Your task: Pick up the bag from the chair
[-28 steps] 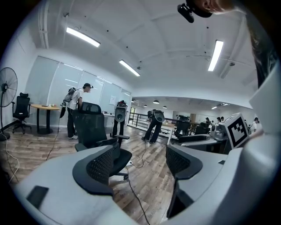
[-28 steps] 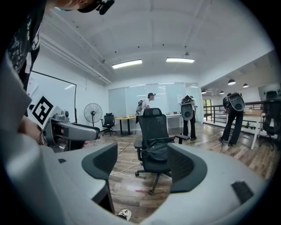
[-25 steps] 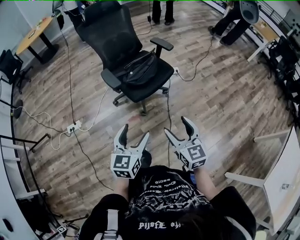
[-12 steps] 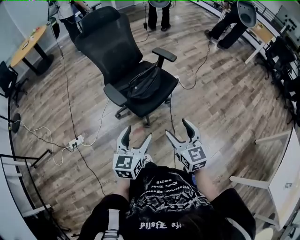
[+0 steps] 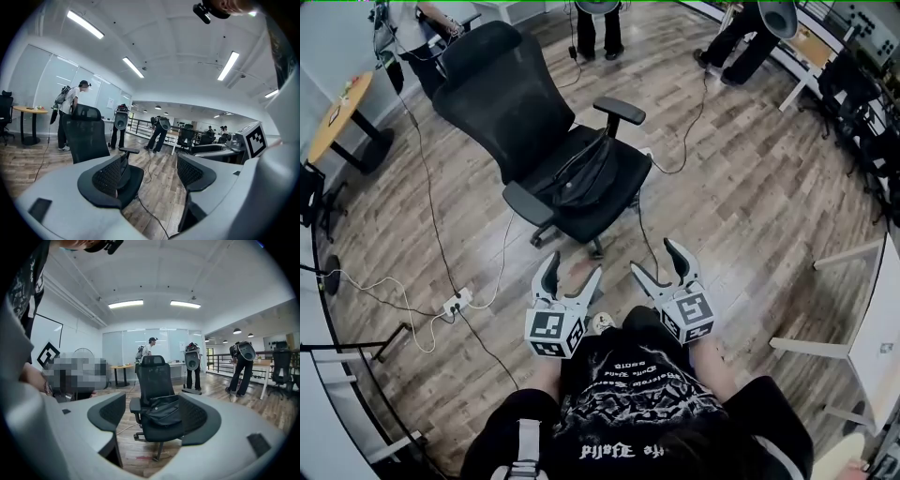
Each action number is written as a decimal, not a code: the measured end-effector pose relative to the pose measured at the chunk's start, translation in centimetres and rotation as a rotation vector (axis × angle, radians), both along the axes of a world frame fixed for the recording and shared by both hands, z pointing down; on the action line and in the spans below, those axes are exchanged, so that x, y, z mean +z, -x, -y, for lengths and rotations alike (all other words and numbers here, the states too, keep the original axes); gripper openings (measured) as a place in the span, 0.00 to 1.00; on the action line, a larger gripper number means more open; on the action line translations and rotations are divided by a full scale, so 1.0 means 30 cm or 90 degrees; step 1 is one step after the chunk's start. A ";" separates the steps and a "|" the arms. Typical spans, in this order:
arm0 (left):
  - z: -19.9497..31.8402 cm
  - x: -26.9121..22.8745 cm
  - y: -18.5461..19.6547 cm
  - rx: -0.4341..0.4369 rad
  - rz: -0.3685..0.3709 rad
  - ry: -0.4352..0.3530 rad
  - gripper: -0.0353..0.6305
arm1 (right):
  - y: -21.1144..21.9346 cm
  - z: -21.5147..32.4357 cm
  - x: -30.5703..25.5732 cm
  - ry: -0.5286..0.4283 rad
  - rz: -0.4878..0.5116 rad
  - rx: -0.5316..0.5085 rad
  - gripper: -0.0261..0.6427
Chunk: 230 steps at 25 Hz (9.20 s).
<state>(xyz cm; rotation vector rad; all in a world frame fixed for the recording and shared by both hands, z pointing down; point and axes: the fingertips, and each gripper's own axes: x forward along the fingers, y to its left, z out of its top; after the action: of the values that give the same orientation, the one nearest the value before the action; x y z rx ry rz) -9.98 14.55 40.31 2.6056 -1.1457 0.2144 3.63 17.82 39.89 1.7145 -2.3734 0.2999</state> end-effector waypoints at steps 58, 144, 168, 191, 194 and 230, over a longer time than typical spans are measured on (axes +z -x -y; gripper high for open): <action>1.124 0.246 -0.306 -0.230 0.096 0.141 0.63 | -0.264 1.351 0.215 0.107 0.041 -0.330 0.56; 1.623 1.252 -0.104 -0.215 0.017 0.339 0.23 | -0.161 1.971 1.247 0.319 -0.047 -0.670 0.30; 1.507 0.920 -0.052 -0.229 0.027 0.345 0.20 | -0.143 1.798 0.903 0.307 -0.048 -0.528 0.29; 1.325 0.472 -0.153 -0.151 0.050 0.284 0.19 | -0.259 1.559 0.447 0.261 -0.040 -0.449 0.29; 1.300 0.424 -0.152 -0.145 0.047 0.273 0.19 | -0.259 1.528 0.391 0.248 -0.046 -0.443 0.29; 1.205 -0.067 -0.073 -0.150 0.078 0.151 0.19 | -0.189 1.406 -0.124 0.085 -0.053 -0.423 0.29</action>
<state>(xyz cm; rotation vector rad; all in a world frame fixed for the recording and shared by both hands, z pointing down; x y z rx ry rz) -7.79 -21.61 38.30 2.2568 -1.3663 0.4355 9.31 -24.35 36.18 0.7912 -2.6151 0.2582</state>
